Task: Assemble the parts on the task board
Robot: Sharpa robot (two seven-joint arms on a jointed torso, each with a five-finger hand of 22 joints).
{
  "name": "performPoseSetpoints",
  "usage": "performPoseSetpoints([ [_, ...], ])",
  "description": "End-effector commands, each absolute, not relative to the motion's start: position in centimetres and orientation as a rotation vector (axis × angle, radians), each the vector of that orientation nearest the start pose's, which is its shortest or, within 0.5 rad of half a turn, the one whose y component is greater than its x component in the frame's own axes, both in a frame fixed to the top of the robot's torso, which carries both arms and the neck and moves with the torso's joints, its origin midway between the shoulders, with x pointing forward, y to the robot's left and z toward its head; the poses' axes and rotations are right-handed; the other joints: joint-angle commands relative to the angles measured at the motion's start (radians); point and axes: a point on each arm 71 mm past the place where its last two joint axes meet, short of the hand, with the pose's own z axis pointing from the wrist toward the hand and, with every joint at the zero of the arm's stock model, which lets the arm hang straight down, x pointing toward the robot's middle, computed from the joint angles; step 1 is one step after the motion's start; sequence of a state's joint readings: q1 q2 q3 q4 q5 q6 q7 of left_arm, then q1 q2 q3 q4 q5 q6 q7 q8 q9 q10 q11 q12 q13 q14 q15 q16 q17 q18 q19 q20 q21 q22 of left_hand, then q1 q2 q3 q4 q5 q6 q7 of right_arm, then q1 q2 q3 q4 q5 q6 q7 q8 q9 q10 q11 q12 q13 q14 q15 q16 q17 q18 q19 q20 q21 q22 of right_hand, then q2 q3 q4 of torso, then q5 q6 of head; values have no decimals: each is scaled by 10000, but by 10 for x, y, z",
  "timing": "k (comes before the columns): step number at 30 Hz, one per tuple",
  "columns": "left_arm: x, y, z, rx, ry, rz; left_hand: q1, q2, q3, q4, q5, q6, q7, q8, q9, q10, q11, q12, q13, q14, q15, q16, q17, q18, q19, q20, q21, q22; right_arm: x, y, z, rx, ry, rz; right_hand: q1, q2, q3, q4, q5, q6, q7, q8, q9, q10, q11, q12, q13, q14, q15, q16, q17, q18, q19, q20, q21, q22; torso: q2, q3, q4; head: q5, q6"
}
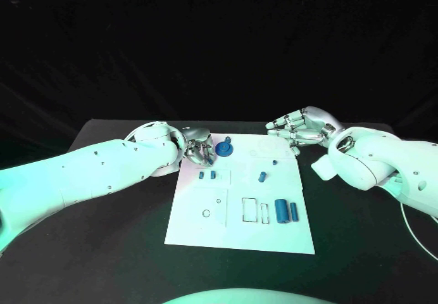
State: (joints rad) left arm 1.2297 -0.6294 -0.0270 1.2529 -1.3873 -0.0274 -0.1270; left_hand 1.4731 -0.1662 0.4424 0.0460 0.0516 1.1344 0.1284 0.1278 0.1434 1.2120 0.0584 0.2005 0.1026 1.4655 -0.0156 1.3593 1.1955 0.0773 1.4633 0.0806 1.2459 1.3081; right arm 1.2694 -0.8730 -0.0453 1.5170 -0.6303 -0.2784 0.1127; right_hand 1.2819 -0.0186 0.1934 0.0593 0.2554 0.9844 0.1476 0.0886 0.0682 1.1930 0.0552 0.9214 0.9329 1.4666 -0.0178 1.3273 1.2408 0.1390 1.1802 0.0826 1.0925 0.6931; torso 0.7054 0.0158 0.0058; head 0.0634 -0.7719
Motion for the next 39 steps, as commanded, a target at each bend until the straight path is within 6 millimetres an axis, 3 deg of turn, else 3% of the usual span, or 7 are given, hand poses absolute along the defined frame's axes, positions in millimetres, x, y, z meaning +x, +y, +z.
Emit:
performPoseSetpoints([
  [1, 533, 166, -202, 1874, 19463, -5808, -113, 3, 64, -7, 16, 79, 22, -54, -13, 89, -2, -52, 7, 358, -75, -28, 27, -120, 291, -26, 19, 1251, 497, -215, -155, 5057, 16945, 11809, 9, 1, -16, 53, 35, -57, 23, -34, -4, -69, 32, -21, -9, 306, -9, -58, 7, 197, -65, 33, -63, -11, -1, 1, -5, 7, 3],
  [8, 534, 168, -203, 1763, 19530, -5669, -397, -232, 139, -67, 15, -574, 347, -540, -267, -383, 287, -496, -118, 271, 145, -156, -219, -83, 179, 109, -297, 1146, 497, -216, -155, 5070, 16936, 11790, 10, 7, -11, 59, 38, -58, 24, -33, -4, -82, 33, -41, -31, 300, -9, -79, -18, 203, -79, 34, -82, -43, -3, 1, 5, 3, 10],
  [13, 535, 168, -203, 1695, 19467, -5691, -483, -335, 189, -114, 14, -901, 507, -665, -427, -693, 451, -738, -214, 216, 277, -227, -371, -6, 30, 219, -760, 964, 497, -216, -155, 5071, 16932, 11788, 10, 7, -11, 59, 38, -58, 24, -33, -4, -83, 33, -43, -32, 300, -9, -80, -20, 203, -80, 34, -84, -46, -6, -2, 3, 10, 9],
  [28, 537, 176, -202, 1457, 19317, -5691, -459, -343, 258, -187, 18, -999, 547, -637, -520, -759, 495, -817, -249, 158, 323, -306, -534, 36, -39, 283, -969, 882, 498, -218, -156, 5112, 16918, 11713, 12, 5, -8, 61, 40, -61, 25, -34, -4, -126, 34, -109, -97, 291, -8, -108, -53, 216, -112, 35, -126, -117, -1, -8, -3, -6, 26],
  [32, 538, 188, -199, 805, 19366, -5965, -396, -298, 344, -245, 18, -950, 530, -603, -544, -700, 481, -807, -247, 153, 317, -295, -532, 47, -47, 299, -995, 873, 501, -223, -157, 4826, 16915, 11302, 114, -22, 159, 74, 48, -101, 44, -36, -2, -1234, 53, -1918, -1698, 220, 10, -256, -186, 289, -356, 54, -456, -587, -14, -3, -4, -2, 44],
  [35, 539, 198, -195, -37, 19359, -6530, -356, -270, 412, -291, 18, -879, 511, -568, -554, -636, 462, -791, -243, 149, 305, -288, -535, 60, -58, 304, -1033, 859, 503, -229, -157, 4408, 16930, 10844, 209, -212, 429, 74, -55, -73, 82, -5, -2, -1304, 88, -3194, -2831, 101, 59, -598, -527, 381, -580, 56, -855, -1123, -26, -2, -4, -37, 64],
  [39, 539, 212, -185, -1875, 18784, -8388, -257, -169, 600, -397, 18, -619, 443, -440, -547, -518, 411, -762, -236, 48, 265, -437, -801, 139, -172, 296, -1403, 714, 507, -238, -159, 3671, 16977, 10028, 573, -357, 869, -190, -112, 159, 90, 114, 27, -1576, 145, -4434, -3882, 15, 55, -1054, -1040, 411, -611, 70, -1044, -1380, -24, -2, 9, -36, 120],
])
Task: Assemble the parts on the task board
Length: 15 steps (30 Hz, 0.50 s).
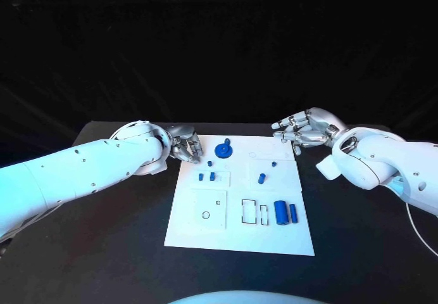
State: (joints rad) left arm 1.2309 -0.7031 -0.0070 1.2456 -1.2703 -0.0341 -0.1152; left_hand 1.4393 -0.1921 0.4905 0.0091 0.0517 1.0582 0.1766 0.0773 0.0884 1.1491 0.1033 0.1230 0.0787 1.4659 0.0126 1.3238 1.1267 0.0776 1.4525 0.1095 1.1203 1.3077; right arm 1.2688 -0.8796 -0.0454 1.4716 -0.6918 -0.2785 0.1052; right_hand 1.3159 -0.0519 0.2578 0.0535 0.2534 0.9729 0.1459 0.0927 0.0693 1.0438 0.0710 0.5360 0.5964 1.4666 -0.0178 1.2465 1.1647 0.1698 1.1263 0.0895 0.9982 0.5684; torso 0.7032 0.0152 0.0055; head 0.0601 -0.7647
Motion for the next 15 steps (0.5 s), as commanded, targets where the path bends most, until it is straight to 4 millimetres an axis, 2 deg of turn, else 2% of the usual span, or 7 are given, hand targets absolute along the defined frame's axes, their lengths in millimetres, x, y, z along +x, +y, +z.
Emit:
performPoseSetpoints([
  [1, 539, 215, -182, -2409, 18500, -8997, 99, 144, 177, -41, 18, 198, -56, 94, 5, 163, -56, 37, 10, 35, -30, -87, -125, 142, -71, 0, -163, 713, 508, -240, -159, 3457, 17007, 9802, 306, -75, 337, -215, -144, 324, 117, 95, 18, -18, -3, -843, -774, 10, 65, -324, -361, 111, -72, 1, -137, -177, 1, 2, 13, -1, 62],
  [3, 538, 220, -175, -3612, 17787, -10204, 122, 222, 299, -73, 21, 259, -75, 126, -4, 213, -69, 55, 12, -108, -52, -324, -518, 235, -233, -12, -663, 512, 509, -243, -160, 2892, 17081, 9277, 457, -177, 650, -430, -222, 441, 129, 132, 14, 108, 30, -1534, -1427, 36, 87, -414, -443, 110, -30, 9, -166, -205, 3, 7, 8, -6, 99],
  [5, 538, 226, -169, -5169, 16911, -11372, 55, 247, 446, -101, 38, 300, -83, 151, -37, 243, -66, 68, 7, -566, -57, -979, -1495, 419, -647, -15, -1742, 75, 510, -244, -161, 2009, 17155, 8571, 499, -281, 936, -621, -269, 580, 128, 163, 12, 362, 64, -2133, -2029, 77, 83, -473, -494, 111, 22, 18, -167, -204, 4, 4, 8, -22, 128],
  [8, 536, 234, -165, -7778, 15650, -12755, -167, 239, 371, -37, 19, 454, -150, 254, -36, 444, -152, 210, 57, -691, -96, -1153, -1789, 468, -761, -40, -2024, -50, 509, -242, -163, 465, 17234, 7446, 499, -417, 1243, -869, -321, 798, 108, 197, 14, 621, 43, -2845, -2696, 119, 89, -542, -546, 95, 70, 21, -161, -197, 12, -9, -7, -89, 187],
  [10, 533, 238, -165, -9323, 14967, -13410, -233, 251, 328, -23, 19, 485, -174, 283, -42, 498, -179, 266, 78, -805, -118, -1325, -2062, 524, -877, -56, -2357, -194, 507, -240, -165, -447, 17253, 6778, 484, -455, 1364, -958, -370, 904, 69, 205, 14, 750, 54, -3152, -2963, 145, 113, -542, -534, 105, 102, 9, -135, -159, 14, 0, -8, -133, 232],
  [12, 530, 241, -166, -10698, 14380, -13971, -368, 268, 228, 16, 12, 479, -199, 307, -66, 501, -202, 323, 98, -1110, -127, -1758, -2695, 647, -1170, -73, -3146, -538, 506, -237, -168, -1326, 17240, 6120, 459, -501, 1431, -1021, -415, 986, 47, 205, 16, 841, 49, -3378, -3152, 172, 96, -511, -492, 80, 152, 16, -78, -73, 5, -4, -15, -179, 265],
  [15, 524, 243, -168, -11993, 13870, -14561, -565, 288, 52, 106, 15, 459, -216, 328, -91, 478, -210, 373, 116, -1381, -119, -2145, -3247, 742, -1426, -71, -3831, -858, 503, -232, -173, -2345, 17138, 5311, 384, -572, 1518, -1092, -523, 1052, 26, 164, 7, 979, 56, -3728, -3437, 186, 105, -537, -511, 79, 157, 22, -77, -76, 16, -15, 6, -377, 339],
])
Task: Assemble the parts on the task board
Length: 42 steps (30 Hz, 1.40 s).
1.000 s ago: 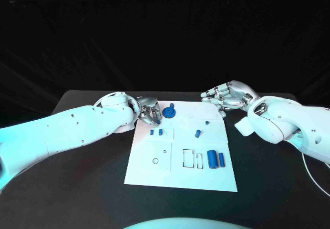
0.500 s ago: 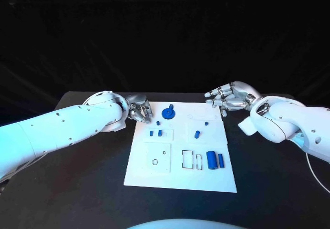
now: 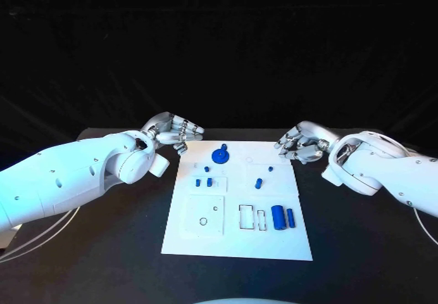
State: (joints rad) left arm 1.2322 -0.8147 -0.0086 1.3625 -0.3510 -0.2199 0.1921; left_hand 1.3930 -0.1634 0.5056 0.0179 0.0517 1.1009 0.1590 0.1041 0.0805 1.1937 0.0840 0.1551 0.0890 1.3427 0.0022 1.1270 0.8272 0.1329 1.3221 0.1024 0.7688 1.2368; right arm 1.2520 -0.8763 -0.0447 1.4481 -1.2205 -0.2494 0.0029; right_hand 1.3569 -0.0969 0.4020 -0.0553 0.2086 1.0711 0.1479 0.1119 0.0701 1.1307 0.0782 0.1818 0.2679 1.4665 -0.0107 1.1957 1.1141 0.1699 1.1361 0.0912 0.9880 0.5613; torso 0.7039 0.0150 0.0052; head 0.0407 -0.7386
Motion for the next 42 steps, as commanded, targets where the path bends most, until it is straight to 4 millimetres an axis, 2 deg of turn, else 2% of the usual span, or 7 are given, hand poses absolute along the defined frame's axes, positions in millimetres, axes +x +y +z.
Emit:
performPoseSetpoints([
  [1, 522, 243, -168, -12262, 13768, -14701, -129, 14, -140, 29, 16, 31, -44, 69, -18, 33, -20, 71, 20, -198, -20, -249, -356, 207, -168, -2, -448, -216, 502, -230, -175, -2613, 17097, 5079, -51, -129, 84, -5, -127, 89, -11, -34, -1, 109, -16, -240, -201, 188, 38, -39, -16, 74, 56, 9, 22, -11, 15, -9, 15, -247, 99],
  [2, 520, 243, -169, -12502, 13679, -14842, -142, 28, -173, 31, 18, 29, -46, 78, -23, 35, -25, 89, 27, -227, -24, -295, -423, 221, -198, -6, -547, -270, 502, -228, -177, -2881, 17050, 4838, -86, -147, 82, 1, -194, 103, -23, -43, -1, 86, -10, -296, -257, 190, 46, -47, -24, 72, 52, 13, 14, -21, 15, -10, 15, -247, 99],
  [8, 509, 236, -168, -12906, 13455, -15414, -152, 66, -249, 23, 21, 28, -64, 100, -35, 48, -39, 141, 48, -308, -33, -426, -617, 254, -277, -10, -825, -417, 498, -216, -187, -3640, 16952, 4117, -186, -199, 140, 9, -427, 101, -1, -134, -15, -25, 46, -533, -548, 219, 96, -45, -19, 33, 160, 44, 125, 163, 30, -13, 2, -483, 177],
  [23, 503, 229, -167, -12951, 13521, -15789, -124, 74, -310, -18, 19, 27, -71, 120, -43, 58, -51, 189, 68, -373, -45, -538, -792, 281, -328, -21, -1039, -534, 495, -194, -201, -4137, 17151, 4188, -239, -239, 255, -3, -675, 45, 57, -292, -25, -203, 131, -802, -956, 235, 166, -60, -37, 36, 182, 91, 125, 152, 35, 2, 34, -506, 113],
  [31, 502, 227, -167, -12961, 13598, -15841, -124, 74, -330, -26, 19, 17, -65, 120, -48, 48, -47, 195, 71, -390, -44, -566, -832, 291, -348, -23, -1119, -576, 496, -188, -207, -4321, 17329, 4111, -218, -185, 314, -8, -712, 85, 53, -300, -15, -192, 134, -829, -1044, 240, 172, -51, -27, 39, 184, 94, 124, 149, 28, 1, 14, -476, 63],
  [37, 501, 226, -167, -12963, 13660, -15888, -121, 77, -341, -32, 20, 12, -62, 121, -50, 41, -46, 199, 72, -403, -43, -587, -864, 297, -361, -23, -1169, -603, 497, -186, -212, -4497, 17566, 3860, -159, -33, 470, -27, -914, 330, -2, -230, 28, 9, 95, -799, -1210, 252, 145, -28, -3, 32, 230, 84, 178, 215, 27, 4, 12, -487, 21],
  [42, 501, 225, -167, -12965, 13693, -15908, -119, 79, -347, -35, 20, 9, -61, 122, -52, 37, -44, 202, 73, -411, -43, -601, -884, 300, -368, -23, -1198, -618, 496, -184, -216, -4749, 17690, 3527, 2, 198, 765, -126, -1388, 645, -108, -124, 83, 352, -13, -715, -1359, 356, 56, 298, 354, -48, 488, 38, 526, 726, 22, 7, 12, -472, -24],
])
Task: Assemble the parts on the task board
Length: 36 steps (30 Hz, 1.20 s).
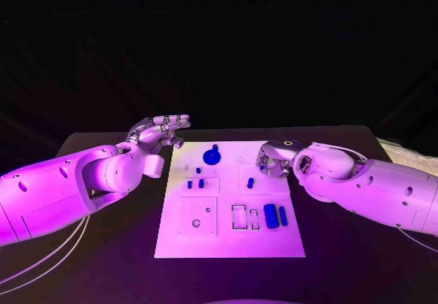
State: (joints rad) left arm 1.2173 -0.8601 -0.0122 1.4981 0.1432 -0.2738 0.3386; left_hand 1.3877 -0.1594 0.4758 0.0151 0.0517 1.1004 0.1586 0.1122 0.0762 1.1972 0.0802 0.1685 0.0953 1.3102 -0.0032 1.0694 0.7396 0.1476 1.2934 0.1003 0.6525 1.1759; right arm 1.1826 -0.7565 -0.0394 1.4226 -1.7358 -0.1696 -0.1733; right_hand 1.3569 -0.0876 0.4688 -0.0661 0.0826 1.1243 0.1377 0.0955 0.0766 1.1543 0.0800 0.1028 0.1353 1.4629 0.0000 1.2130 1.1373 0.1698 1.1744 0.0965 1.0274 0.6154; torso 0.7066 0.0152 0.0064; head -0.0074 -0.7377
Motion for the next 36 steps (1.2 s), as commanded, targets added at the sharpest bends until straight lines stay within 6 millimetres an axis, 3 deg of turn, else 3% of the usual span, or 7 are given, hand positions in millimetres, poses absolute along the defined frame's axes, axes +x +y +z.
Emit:
performPoseSetpoints([
  [1, 501, 225, -167, -12966, 13698, -15910, -66, 39, -49, -7, 20, 14, -57, 41, -9, 2, -6, 67, 10, -86, 11, -25, -8, 153, -81, -2, -35, -8, 496, -184, -217, -4821, 17682, 3433, 26, 142, 147, -39, -222, 177, -29, 65, 30, 190, -58, 93, -55, 412, -74, 191, 192, -70, 171, -21, 224, 319, -6, 4, 1, 3, -46],
  [11, 500, 224, -167, -12976, 13739, -15923, -63, 44, -65, -14, 20, 6, -52, 42, -13, -9, -2, 73, 13, -107, 13, -60, -62, 160, -97, -3, -102, -45, 493, -179, -218, -5325, 16938, 2916, 65, 241, 356, -222, -320, 730, -224, 299, 184, 905, -296, 217, -143, 420, -288, 232, 172, -204, 573, -155, 825, 1184, -13, 6, -7, 14, -93],
  [26, 501, 225, -168, -13018, 13775, -15864, -30, 64, -85, -45, 21, -13, -46, 44, -21, -38, 3, 83, 17, -138, 16, -112, -139, 173, -123, -3, -226, -115, 486, -182, -199, -3992, 15578, 4038, -22, 212, 373, -211, -325, 725, -228, 281, 199, 929, -300, 143, -196, 413, -305, 181, 88, -215, 601, -186, 876, 1239, -25, -1, -7, 14, -80],
  [30, 502, 226, -168, -13036, 13782, -15832, -25, 66, -102, -56, 21, -36, -30, 39, -28, -62, 14, 83, 16, -149, 21, -129, -166, 177, -131, -1, -272, -143, 482, -184, -192, -3759, 15439, 4283, -1, 203, 417, -242, -328, 693, -219, 257, 198, 920, -296, 101, -223, 414, -306, 195, 98, -218, 603, -194, 891, 1253, -20, 11, 1, 18, -60],
  [36, 502, 226, -168, -13056, 13786, -15796, -26, 67, -108, -58, 20, -40, -26, 38, -29, -68, 17, 84, 17, -154, 23, -137, -179, 176, -132, -1, -280, -150, 472, -182, -179, -3427, 15139, 4921, 16, 198, 450, -264, -326, 677, -210, 242, 198, 921, -291, 77, -239, 423, -305, 237, 142, -226, 619, -199, 923, 1300, -20, 3, -27, 62, -50],
])
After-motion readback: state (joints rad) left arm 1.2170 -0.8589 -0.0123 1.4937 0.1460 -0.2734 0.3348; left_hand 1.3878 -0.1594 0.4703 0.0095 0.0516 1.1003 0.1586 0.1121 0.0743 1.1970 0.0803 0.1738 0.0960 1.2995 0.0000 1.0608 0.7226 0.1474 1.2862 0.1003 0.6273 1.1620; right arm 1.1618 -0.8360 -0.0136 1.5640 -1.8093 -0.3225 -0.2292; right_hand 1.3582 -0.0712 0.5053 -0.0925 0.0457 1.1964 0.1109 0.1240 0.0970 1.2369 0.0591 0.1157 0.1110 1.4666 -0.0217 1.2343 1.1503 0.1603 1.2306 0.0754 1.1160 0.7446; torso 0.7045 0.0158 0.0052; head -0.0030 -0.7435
